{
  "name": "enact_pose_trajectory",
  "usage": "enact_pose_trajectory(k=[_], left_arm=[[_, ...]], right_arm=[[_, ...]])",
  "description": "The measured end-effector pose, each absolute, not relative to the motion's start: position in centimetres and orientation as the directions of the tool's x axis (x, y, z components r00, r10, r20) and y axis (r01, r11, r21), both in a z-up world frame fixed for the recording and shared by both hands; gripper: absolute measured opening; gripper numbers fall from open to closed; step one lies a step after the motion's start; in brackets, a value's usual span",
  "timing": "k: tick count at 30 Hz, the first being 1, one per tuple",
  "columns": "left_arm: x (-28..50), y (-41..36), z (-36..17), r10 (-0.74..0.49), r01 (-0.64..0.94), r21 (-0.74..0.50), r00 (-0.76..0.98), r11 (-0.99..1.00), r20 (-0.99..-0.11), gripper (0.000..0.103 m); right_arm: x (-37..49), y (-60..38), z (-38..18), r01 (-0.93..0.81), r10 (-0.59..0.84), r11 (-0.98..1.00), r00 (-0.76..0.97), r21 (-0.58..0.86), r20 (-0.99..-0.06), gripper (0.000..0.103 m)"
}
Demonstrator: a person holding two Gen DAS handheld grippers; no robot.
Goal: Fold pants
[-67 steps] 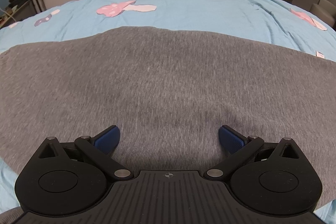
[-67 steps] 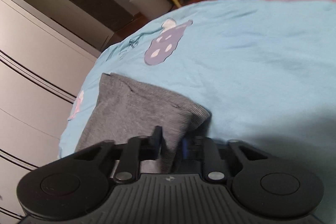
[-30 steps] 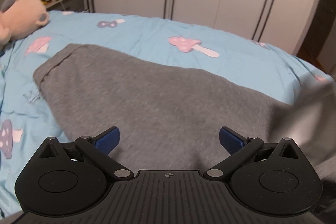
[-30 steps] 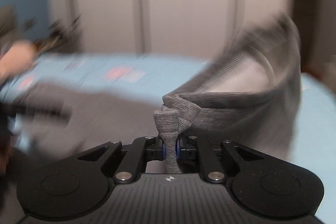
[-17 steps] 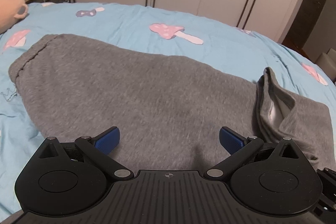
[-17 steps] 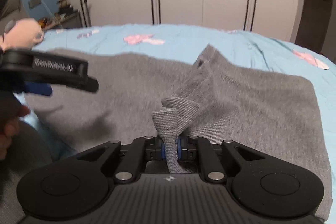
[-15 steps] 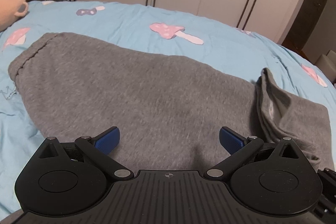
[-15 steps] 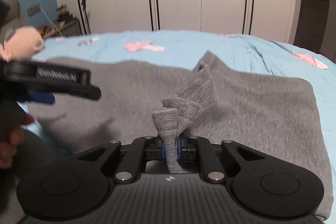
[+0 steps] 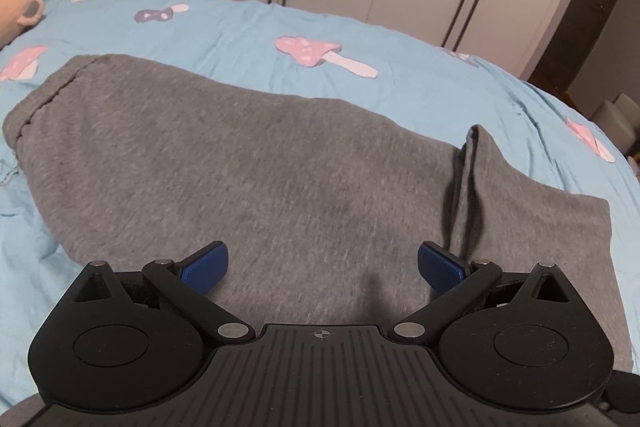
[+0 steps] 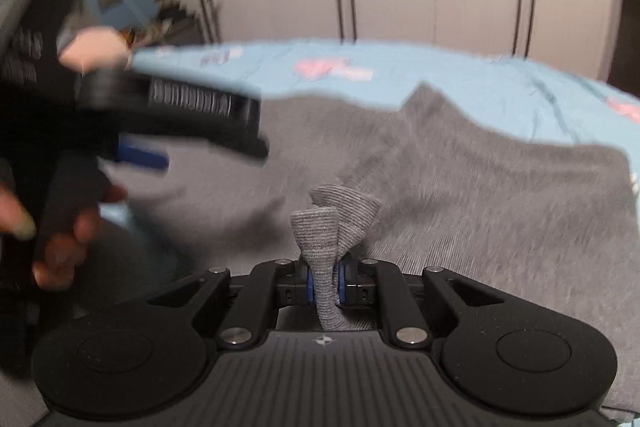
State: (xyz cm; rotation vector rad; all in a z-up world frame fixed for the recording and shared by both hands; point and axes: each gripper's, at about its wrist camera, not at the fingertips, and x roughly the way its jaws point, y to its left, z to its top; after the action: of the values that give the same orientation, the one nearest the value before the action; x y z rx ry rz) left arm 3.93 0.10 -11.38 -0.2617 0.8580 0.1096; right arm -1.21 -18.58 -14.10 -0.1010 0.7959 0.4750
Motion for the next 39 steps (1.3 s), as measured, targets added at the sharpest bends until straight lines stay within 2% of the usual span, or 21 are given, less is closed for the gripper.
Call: enact_pose_trajectory(k=[2,3,4,6,7,10,12,14,15,16,20,23,25,27,32,33,34,36,39], left_arm=[[3.9,0.3,-11.4,-0.028,-0.192,-0.199,0.649,0.961,-0.761,0.103],[3.9,0.3,-11.3,-0.04,-0.185,-0.21,0.65,0.96,-0.759,0.103],[3.9,0.4,-11.3,-0.055,-0.173,-0.219,0.652,0.96,-0.756,0.103],[3.7,0.2,-11.1,-0.086,-0.144,-0.239,0.662,0.96,-0.744,0.103],[3.6,0.1,-11.0,-0.105,-0.129,-0.253,0.668,0.959,-0.737,0.103],[3.4,-0.6,-10.7,-0.198,-0.066,-0.328,0.679,0.942,-0.706,0.103],[3.7,-1.5,-10.7,-0.288,-0.019,-0.396,0.657,0.918,-0.697,0.103],[4.0,-2.7,-10.6,-0.334,0.024,-0.418,0.643,0.908,-0.689,0.103],[4.0,-3.2,-10.4,-0.34,0.042,-0.416,0.653,0.909,-0.677,0.103],[3.9,-3.7,-10.1,-0.347,0.064,-0.412,0.664,0.909,-0.662,0.103],[4.2,-5.4,-10.2,-0.406,0.154,-0.411,0.65,0.898,-0.643,0.103],[5.0,-6.5,-12.3,-0.425,0.178,-0.393,0.52,0.902,-0.741,0.103],[5.1,-7.3,-13.8,-0.349,0.197,-0.292,0.396,0.936,-0.849,0.103],[4.9,-7.8,-14.9,-0.246,0.202,-0.188,0.317,0.961,-0.916,0.103],[4.2,-8.9,-14.8,-0.187,0.244,-0.117,0.288,0.963,-0.939,0.103],[4.1,-9.1,-14.8,-0.18,0.248,-0.108,0.291,0.963,-0.94,0.103],[3.9,-9.4,-14.8,-0.175,0.253,-0.1,0.295,0.962,-0.939,0.103],[3.5,-9.3,-14.6,-0.157,0.245,-0.083,0.302,0.966,-0.94,0.103],[3.8,-7.9,-13.7,-0.159,0.191,-0.101,0.318,0.976,-0.935,0.103]], right_arm=[[-1.2,-18.8,-14.0,-0.444,0.371,0.891,0.591,0.095,-0.717,0.02],[-1.3,-19.2,-13.3,-0.445,0.391,0.888,0.593,0.118,-0.704,0.033],[-1.4,-19.9,-12.6,-0.442,0.415,0.884,0.598,0.15,-0.685,0.051],[-1.7,-22.0,-10.8,-0.392,0.444,0.89,0.637,0.231,-0.63,0.073],[-1.8,-23.6,-10.0,-0.356,0.453,0.891,0.659,0.282,-0.601,0.076],[-2.3,-30.3,-8.2,-0.156,0.421,0.865,0.743,0.477,-0.52,0.079],[-2.8,-35.2,-8.4,0.037,0.349,0.798,0.785,0.602,-0.511,0.077],[-3.1,-38.8,-9.6,0.159,0.339,0.693,0.789,0.703,-0.513,0.056],[-3.1,-39.9,-10.4,0.209,0.344,0.647,0.778,0.733,-0.526,0.034],[-2.9,-40.5,-11.0,0.247,0.348,0.62,0.764,0.744,-0.544,0.027],[-1.5,-39.0,-12.6,0.285,0.383,0.632,0.693,0.72,-0.611,0.027],[-0.2,-37.7,-14.4,0.354,0.385,0.678,0.575,0.644,-0.722,0.025],[-0.3,-37.7,-14.9,0.387,0.367,0.69,0.541,0.612,-0.757,0.017],[-0.8,-38.4,-14.4,0.426,0.347,0.686,0.521,0.59,-0.78,0.016],[-1.8,-38.4,-11.7,0.4,0.231,0.79,0.507,0.464,-0.83,0.019],[-2.1,-37.9,-11.2,0.38,0.234,0.795,0.526,0.472,-0.818,0.028],[-2.0,-37.4,-10.9,0.349,0.254,0.798,0.543,0.49,-0.8,0.044],[-1.0,-36.1,-11.2,0.29,0.301,0.809,0.542,0.511,-0.785,0.06],[0.1,-35.0,-12.9,0.295,0.266,0.846,0.487,0.444,-0.832,0.058]])
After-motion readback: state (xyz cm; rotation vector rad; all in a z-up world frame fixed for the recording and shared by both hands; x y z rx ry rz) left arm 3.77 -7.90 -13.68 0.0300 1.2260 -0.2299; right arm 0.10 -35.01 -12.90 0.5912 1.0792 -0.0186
